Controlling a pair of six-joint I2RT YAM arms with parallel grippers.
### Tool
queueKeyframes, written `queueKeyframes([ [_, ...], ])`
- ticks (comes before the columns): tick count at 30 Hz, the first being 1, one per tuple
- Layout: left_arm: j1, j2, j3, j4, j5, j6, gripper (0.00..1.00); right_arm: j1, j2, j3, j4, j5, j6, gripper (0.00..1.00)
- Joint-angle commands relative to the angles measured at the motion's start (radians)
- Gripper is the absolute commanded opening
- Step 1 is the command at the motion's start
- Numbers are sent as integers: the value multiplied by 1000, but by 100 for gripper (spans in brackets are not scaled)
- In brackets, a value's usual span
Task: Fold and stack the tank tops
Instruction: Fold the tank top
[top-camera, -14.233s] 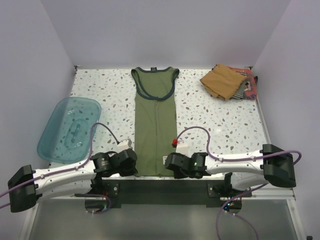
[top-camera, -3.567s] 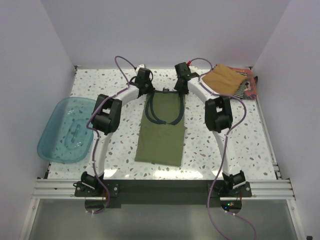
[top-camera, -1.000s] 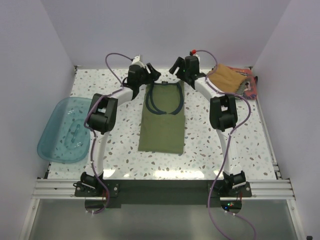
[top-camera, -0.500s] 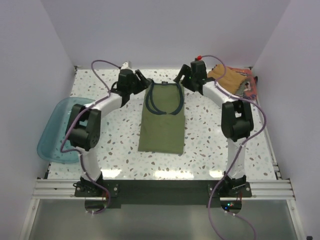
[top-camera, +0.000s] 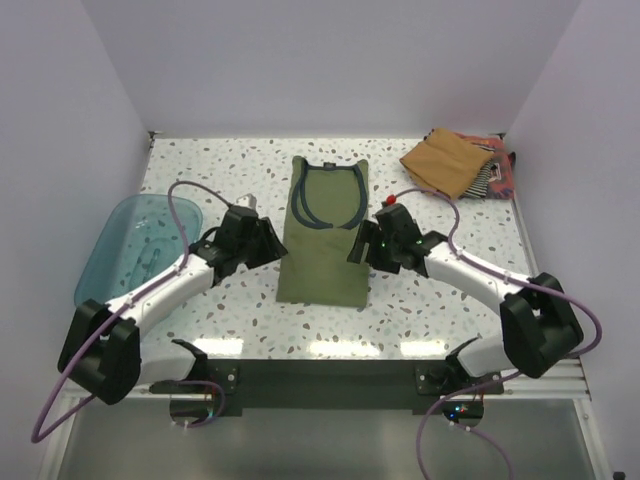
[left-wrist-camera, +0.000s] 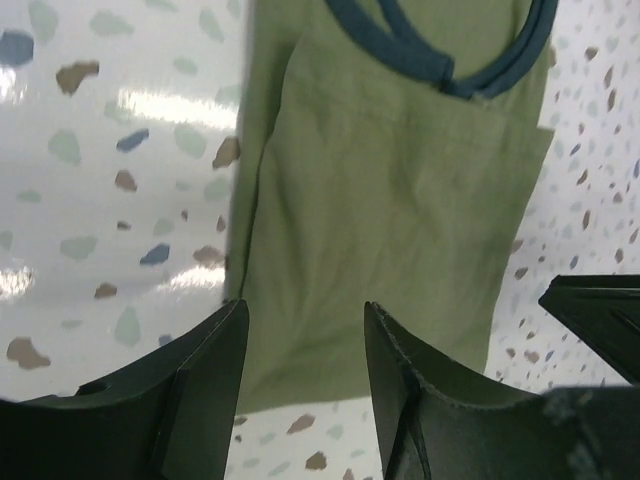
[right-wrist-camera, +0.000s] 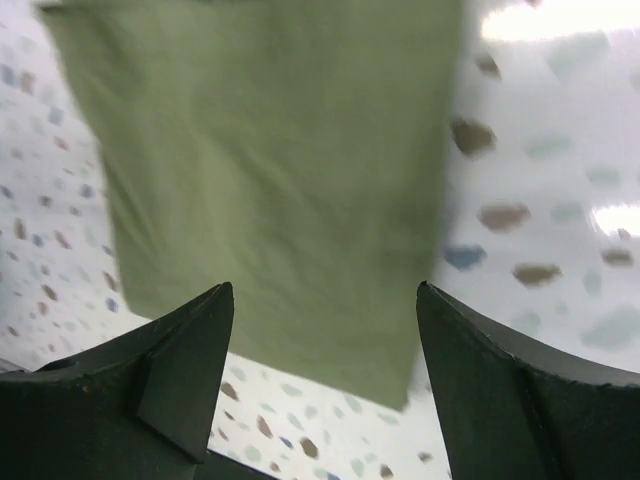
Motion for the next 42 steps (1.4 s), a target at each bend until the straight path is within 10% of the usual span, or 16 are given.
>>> queueKeyframes([
  [1,-7,-78,-77,-79,56,30,55,13,-111,-91,-43,19,77,77],
  [31,-20,-15,-304,41,149,-56,52,127,-154,-394,78,-31,306,49],
  [42,-53,49,-318,77,128,-75,36,128,-138,-418,110,-23,312,40],
])
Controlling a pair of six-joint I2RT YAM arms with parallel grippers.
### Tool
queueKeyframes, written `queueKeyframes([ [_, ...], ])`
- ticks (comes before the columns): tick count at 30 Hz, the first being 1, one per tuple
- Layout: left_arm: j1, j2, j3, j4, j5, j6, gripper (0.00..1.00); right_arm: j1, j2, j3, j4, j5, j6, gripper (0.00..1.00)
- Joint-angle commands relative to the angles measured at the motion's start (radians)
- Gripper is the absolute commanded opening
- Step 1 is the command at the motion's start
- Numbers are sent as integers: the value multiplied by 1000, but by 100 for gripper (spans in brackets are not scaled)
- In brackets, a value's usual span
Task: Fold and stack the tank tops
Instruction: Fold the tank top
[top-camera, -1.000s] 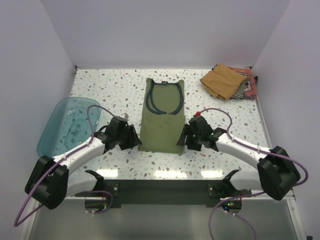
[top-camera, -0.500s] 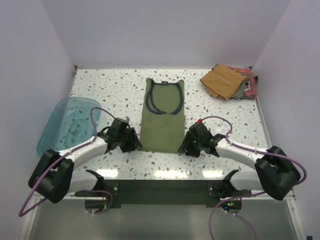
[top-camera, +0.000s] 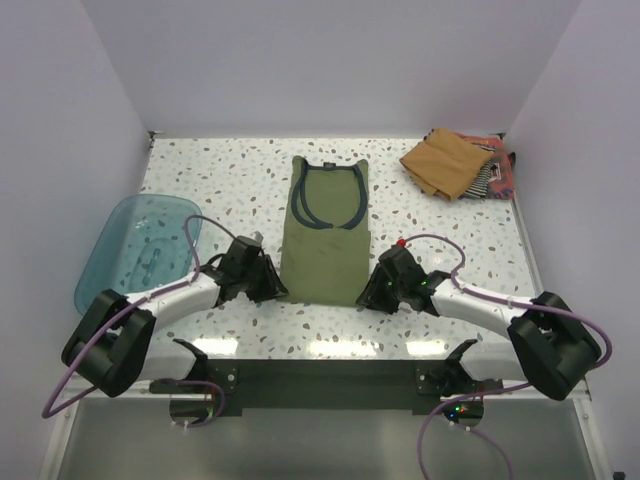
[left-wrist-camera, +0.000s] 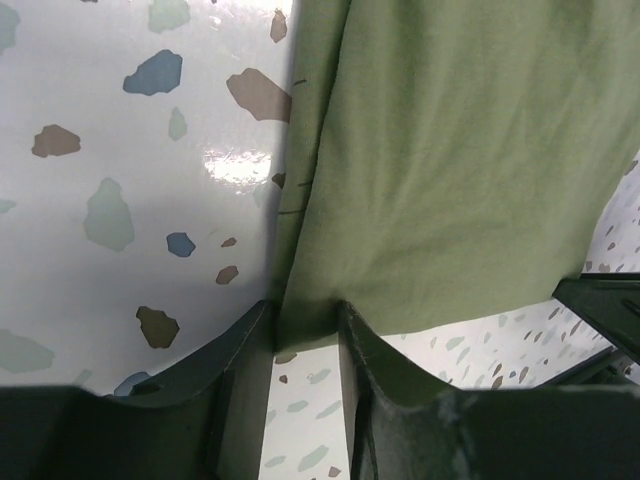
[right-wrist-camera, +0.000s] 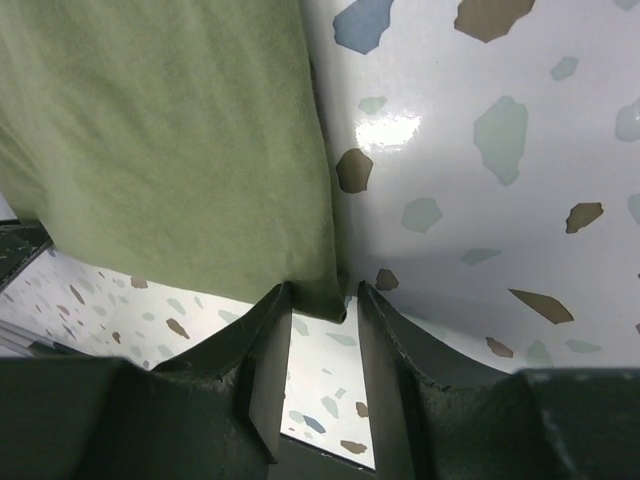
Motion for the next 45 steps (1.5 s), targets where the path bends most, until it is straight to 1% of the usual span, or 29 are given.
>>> queueKeyframes([
  [1,-19,39,-36,-28,-50,-8,34,8,26,-29,4,17,7,36],
  [2,-23,39,-36,-28,-50,-10,33,8,29,-27,7,24,6,34],
  [3,-25,37,-36,-28,-53,-10,28,6,32,-26,10,27,4,30],
  [4,-26,40,-32,-25,-52,-10,24,6,35,-23,10,31,-2,21],
  [5,-31,42,-31,-24,-47,-10,20,6,37,-18,7,37,-6,16],
  [6,-34,40,-29,-22,-44,-7,13,6,38,-8,4,37,-14,11],
  [7,-39,39,-26,-28,-41,-5,9,8,38,-1,1,37,-31,2],
  [8,-43,37,-23,-33,-43,-4,5,8,37,6,-11,37,-40,0],
  [9,-55,31,-22,-40,-41,-2,0,6,31,20,-20,34,-51,0],
  [11,-83,5,-29,-63,-44,-11,0,14,2,38,-72,38,-83,0],
  [14,-126,-55,-65,-99,-49,-45,0,75,-81,32,-155,86,-94,0],
  [15,-137,-77,-77,-117,-50,-71,0,123,-104,25,-171,112,-82,0],
  [17,-175,-145,-106,-139,-58,-97,0,169,-172,-7,-201,129,-57,0],
  [19,-200,-214,-112,-195,-84,-131,0,252,-219,-23,-224,168,-11,0],
  [20,-219,-261,-111,-238,-99,-148,0,311,-254,-23,-259,190,19,0],
  [21,-232,-262,-106,-261,-106,-156,0,339,-267,-17,-279,208,35,0],
  [23,-258,-323,-86,-313,-125,-172,0,409,-307,15,-347,270,58,0],
  [26,-270,-394,-36,-393,-150,-192,0,436,-330,70,-410,314,70,0],
  [28,-270,-418,33,-430,-156,-188,0,436,-340,106,-428,337,58,0],
  [29,-270,-418,61,-439,-190,-185,0,436,-339,142,-444,354,53,0],
  [32,-270,-385,167,-468,-228,-168,0,434,-311,228,-471,394,29,0],
  [37,-269,-294,291,-435,-248,-142,0,389,-226,365,-510,417,-43,0],
  [40,-258,-239,351,-398,-268,-120,0,294,-198,419,-476,356,-104,0],
  [41,-253,-224,369,-381,-268,-102,0,236,-192,427,-462,333,-133,0],
  [42,-246,-188,409,-373,-268,-91,0,212,-186,436,-449,318,-150,0],
  [45,-189,-121,486,-337,-264,-47,0,119,-140,495,-422,253,-216,0],
])
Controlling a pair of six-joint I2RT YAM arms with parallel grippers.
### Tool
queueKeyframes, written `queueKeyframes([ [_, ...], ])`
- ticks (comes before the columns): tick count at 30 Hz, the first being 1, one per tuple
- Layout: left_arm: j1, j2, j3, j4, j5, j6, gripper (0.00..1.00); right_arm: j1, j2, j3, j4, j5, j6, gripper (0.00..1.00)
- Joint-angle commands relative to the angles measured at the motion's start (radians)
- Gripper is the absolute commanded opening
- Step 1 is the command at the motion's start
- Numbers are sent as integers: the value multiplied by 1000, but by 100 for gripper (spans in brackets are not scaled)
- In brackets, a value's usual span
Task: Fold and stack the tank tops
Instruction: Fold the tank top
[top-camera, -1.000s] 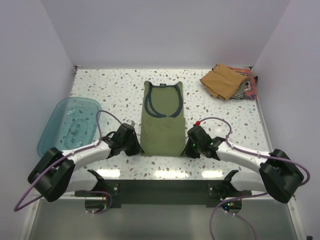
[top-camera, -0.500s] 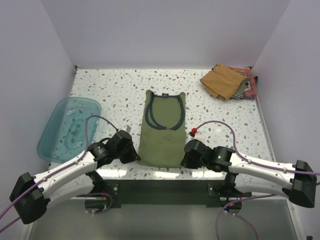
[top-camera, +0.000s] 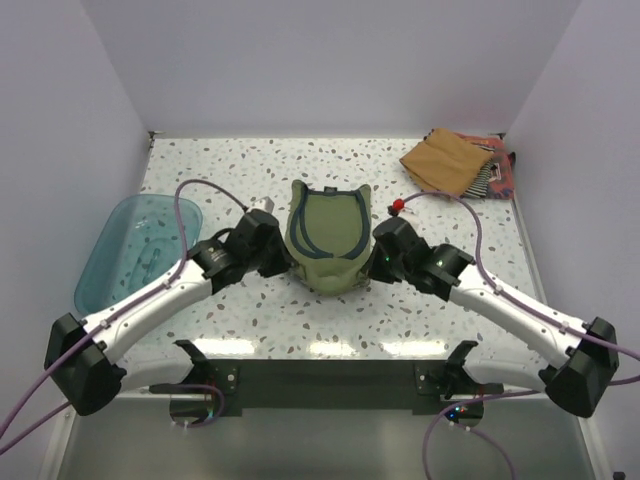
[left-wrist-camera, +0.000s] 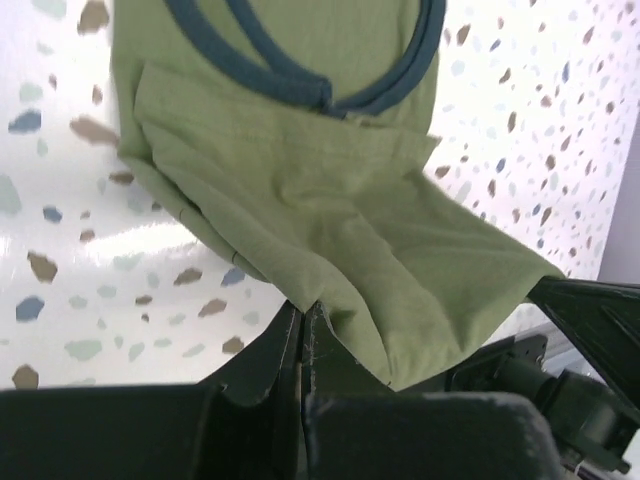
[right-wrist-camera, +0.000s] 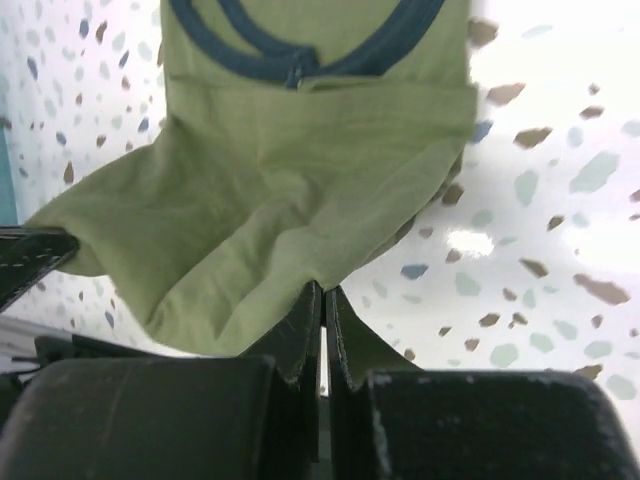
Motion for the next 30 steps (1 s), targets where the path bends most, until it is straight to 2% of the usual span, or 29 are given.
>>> queueKeyframes([
  [1,89,62,115,90,-17,73,0,-122,68,111,52,-81,-114,0],
  [5,199,172,195,220,44,128,0,-280,191,194,126,-188,-204,0],
  [7,241,282,285,236,26,139,0,-379,258,261,184,-253,-224,0],
  [8,256,324,310,301,29,167,0,-410,343,287,204,-274,-238,0],
  [10,302,465,396,346,31,179,0,-461,439,393,261,-304,-261,0],
  [12,334,627,483,471,70,214,0,-519,598,476,302,-339,-292,3],
  [13,366,686,518,514,102,225,5,-554,655,572,315,-350,-298,6],
  [14,383,789,551,600,124,221,9,-571,706,623,316,-360,-309,13],
  [15,402,838,595,666,164,216,17,-587,808,668,333,-377,-313,21],
  [16,434,887,618,813,228,218,44,-610,847,733,374,-379,-310,29],
  [17,445,987,723,806,277,216,53,-619,888,760,397,-382,-292,52],
  [18,459,1026,780,776,277,219,58,-627,960,838,384,-409,-290,56],
  [20,466,1059,838,751,284,242,61,-631,1013,927,310,-397,-335,61],
  [23,477,966,803,756,224,265,65,-631,989,943,272,-332,-401,66],
  [26,477,875,699,721,170,264,64,-625,897,848,273,-310,-393,64],
  [30,465,818,648,593,104,235,57,-561,797,716,235,-226,-410,63],
])
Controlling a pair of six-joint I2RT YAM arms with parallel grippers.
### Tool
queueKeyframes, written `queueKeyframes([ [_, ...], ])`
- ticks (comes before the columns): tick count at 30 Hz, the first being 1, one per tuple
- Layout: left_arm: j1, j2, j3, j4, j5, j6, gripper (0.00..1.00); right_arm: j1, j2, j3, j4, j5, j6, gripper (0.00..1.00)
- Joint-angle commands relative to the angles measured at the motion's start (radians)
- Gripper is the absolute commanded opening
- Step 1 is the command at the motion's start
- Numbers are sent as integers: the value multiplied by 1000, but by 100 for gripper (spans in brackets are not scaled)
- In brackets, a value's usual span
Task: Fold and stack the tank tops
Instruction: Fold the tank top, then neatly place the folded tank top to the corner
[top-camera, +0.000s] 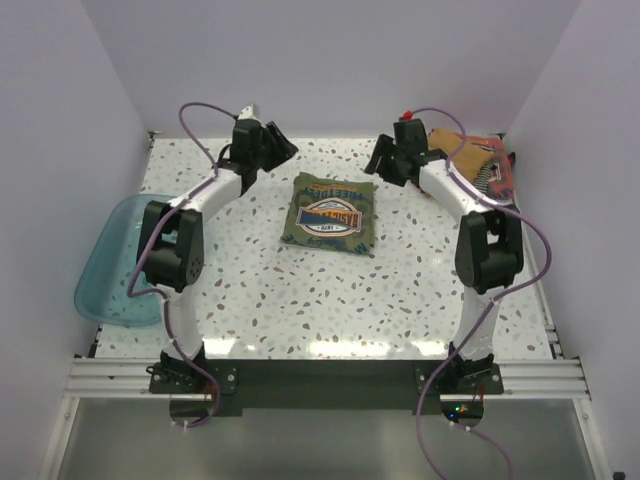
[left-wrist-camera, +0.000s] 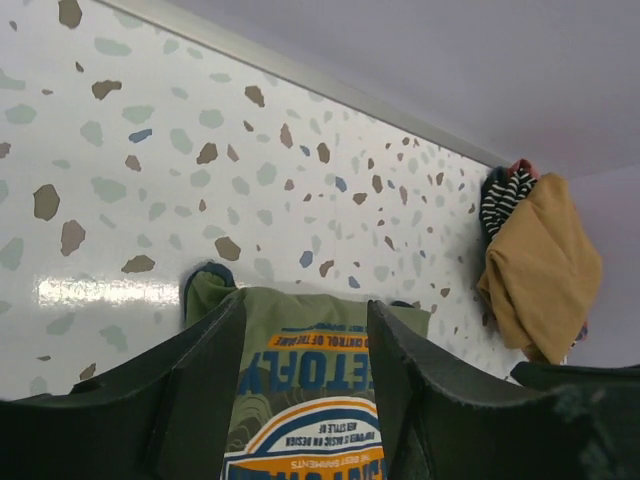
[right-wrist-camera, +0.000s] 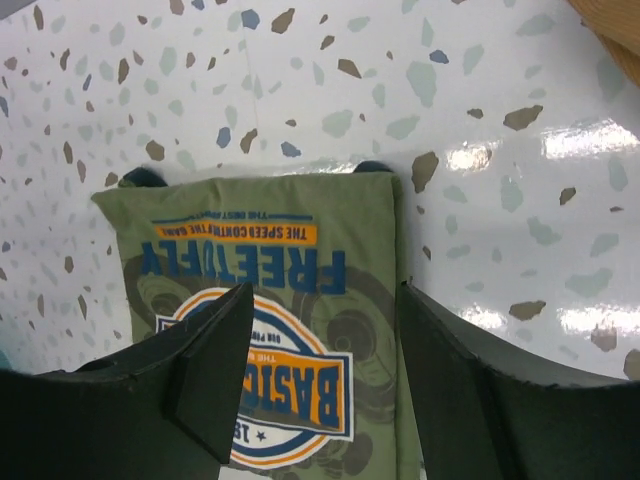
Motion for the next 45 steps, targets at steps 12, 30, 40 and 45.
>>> queueKeyframes([
  [12,-160,-210,-289,-92,-193,50,45,148,-199,-335,22,141,-21,61],
  [30,-194,-146,-345,-164,-267,84,44,-10,-116,-510,357,-259,-32,83],
  [40,-194,-101,-349,-192,-293,79,43,-11,-24,-561,430,-311,17,81],
  [45,-196,-92,-343,-194,-280,76,43,-8,16,-564,485,-375,60,76],
])
